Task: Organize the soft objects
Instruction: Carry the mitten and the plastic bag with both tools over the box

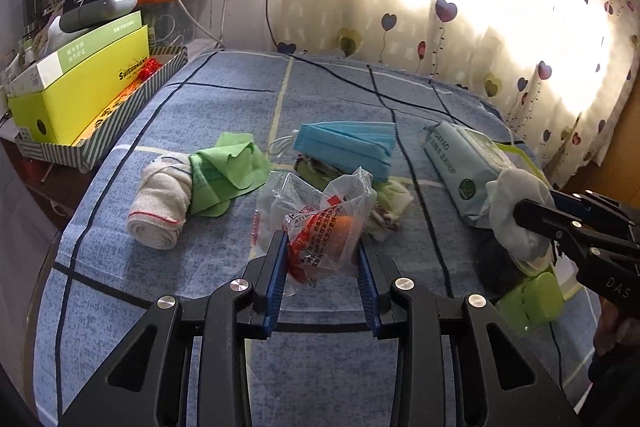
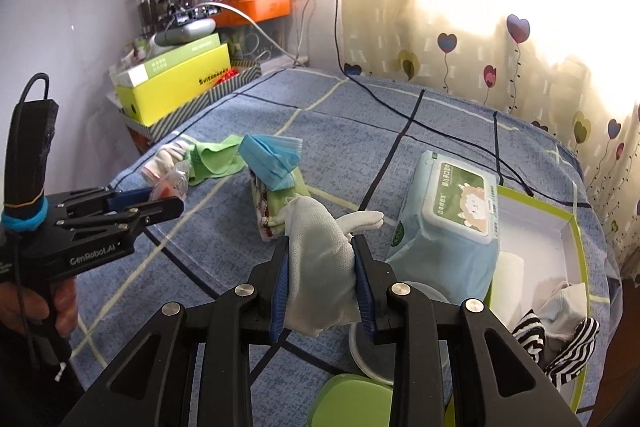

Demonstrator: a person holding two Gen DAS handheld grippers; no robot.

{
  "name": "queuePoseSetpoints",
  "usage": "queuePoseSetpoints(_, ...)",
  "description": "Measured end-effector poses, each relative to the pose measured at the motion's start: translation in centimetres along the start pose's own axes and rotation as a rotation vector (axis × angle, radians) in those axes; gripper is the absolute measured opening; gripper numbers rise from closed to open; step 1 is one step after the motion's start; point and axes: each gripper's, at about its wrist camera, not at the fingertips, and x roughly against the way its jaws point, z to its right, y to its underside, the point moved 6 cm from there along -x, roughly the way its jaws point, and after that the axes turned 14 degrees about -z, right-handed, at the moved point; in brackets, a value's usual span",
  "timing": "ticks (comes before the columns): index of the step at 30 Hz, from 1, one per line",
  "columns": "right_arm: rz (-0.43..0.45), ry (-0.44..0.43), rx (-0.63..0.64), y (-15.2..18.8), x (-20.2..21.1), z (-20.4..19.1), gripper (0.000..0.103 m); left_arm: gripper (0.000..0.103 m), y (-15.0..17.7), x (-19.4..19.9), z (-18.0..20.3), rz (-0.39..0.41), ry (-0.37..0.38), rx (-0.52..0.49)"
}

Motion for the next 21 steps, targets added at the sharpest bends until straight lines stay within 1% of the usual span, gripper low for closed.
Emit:
queuePoseSetpoints(9,0.06,-0.008,-0.022,0.9,2.5,1.1,0.028,0.034,-0.6,1.7,4.5,0.038,0.04,-0.077)
queuePoseSetpoints(14,0.087,-0.006,-0.046,1.5,3.6,2.1,0.028,0.034,-0.9,2.1,6.7,0.047,0.046,-0.112)
queuePoseSetpoints(21,0.11,-0.004,-0.067,2.0,4.5,3.1,0.028,0.034,-1.4,2.4,8.6,0.06,0.054,-0.146)
